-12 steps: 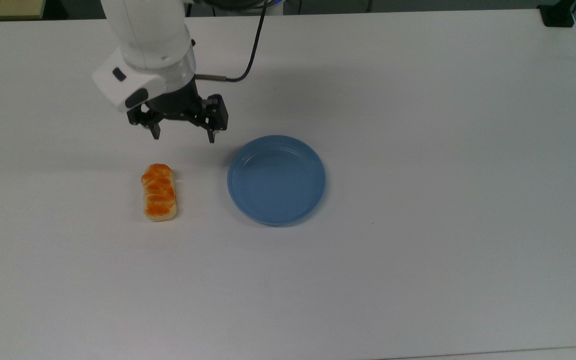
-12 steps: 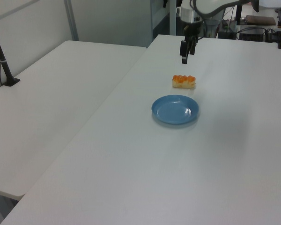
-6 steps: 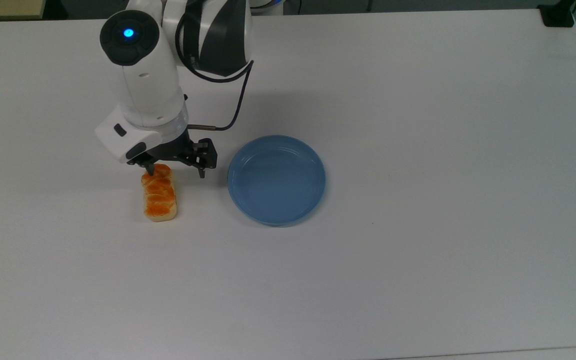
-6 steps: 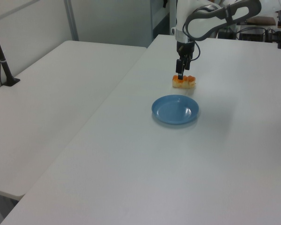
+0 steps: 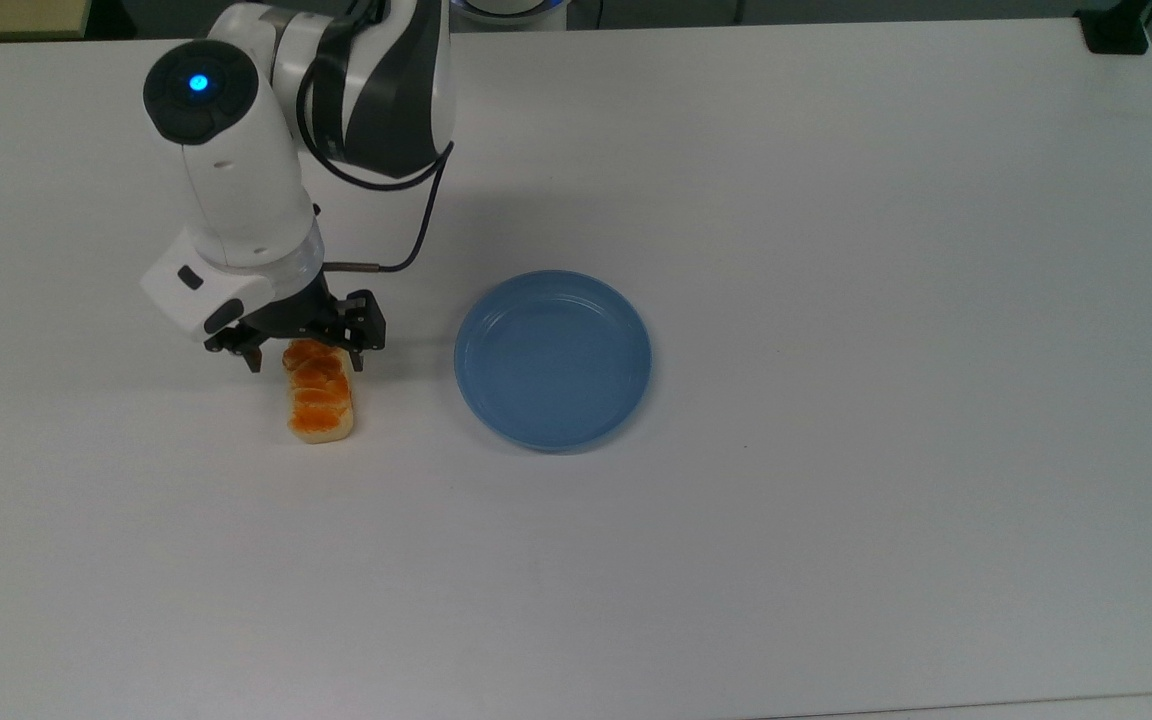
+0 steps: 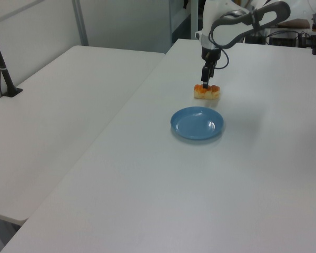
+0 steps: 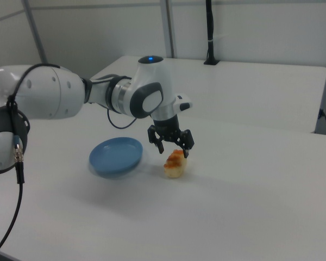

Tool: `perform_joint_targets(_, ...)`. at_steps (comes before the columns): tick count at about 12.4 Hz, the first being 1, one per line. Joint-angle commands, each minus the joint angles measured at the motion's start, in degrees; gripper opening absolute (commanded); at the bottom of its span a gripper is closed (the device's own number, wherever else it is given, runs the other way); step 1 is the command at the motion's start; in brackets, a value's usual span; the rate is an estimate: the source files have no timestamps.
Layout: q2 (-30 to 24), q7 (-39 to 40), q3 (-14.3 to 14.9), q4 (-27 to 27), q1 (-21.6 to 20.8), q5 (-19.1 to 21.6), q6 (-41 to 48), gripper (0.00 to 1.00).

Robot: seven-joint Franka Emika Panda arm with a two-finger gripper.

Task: Put the bread on a plate
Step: 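Close the gripper on the bread roll and lift it, then carry the bread roll over the blue plate and lower it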

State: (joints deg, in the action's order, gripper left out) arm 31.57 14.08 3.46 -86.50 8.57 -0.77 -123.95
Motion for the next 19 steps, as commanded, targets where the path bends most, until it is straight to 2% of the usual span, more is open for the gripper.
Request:
perform_joint_targets(1, 2.61, 0.51, 0.15, -0.16, -0.49, -0.02, -4.27, 0.97)
perform_joint_targets(3, 3.32, -2.63, 0.06, -0.25, -0.75, 0.07, -4.72, 0.93)
perform_joint_targets(4, 3.41, -3.18, 0.06, -0.25, -0.66, 0.07, -4.72, 0.78)
perform_joint_targets(6, 3.32, -3.45, 0.06, -0.33, -0.66, 0.24, -4.72, 0.54)
perform_joint_targets(10, 2.36, -8.8, -0.47, -0.42, -1.1, -0.19, -3.85, 0.52)
perform_joint_targets(12, -0.61, -8.81, -0.56, -1.3, -1.8, -0.19, -1.93, 0.52)
perform_joint_targets(15, -4.66, -9.77, -0.56, -1.74, -6.8, 0.42, 5.19, 0.52)
perform_joint_targets(17, -5.81, -13.62, -0.91, -2.79, -9.7, 0.42, 5.65, 0.52)
perform_joint_targets(19, -5.56, -18.02, -1.17, -5.33, -14.61, 0.16, 4.69, 0.52)
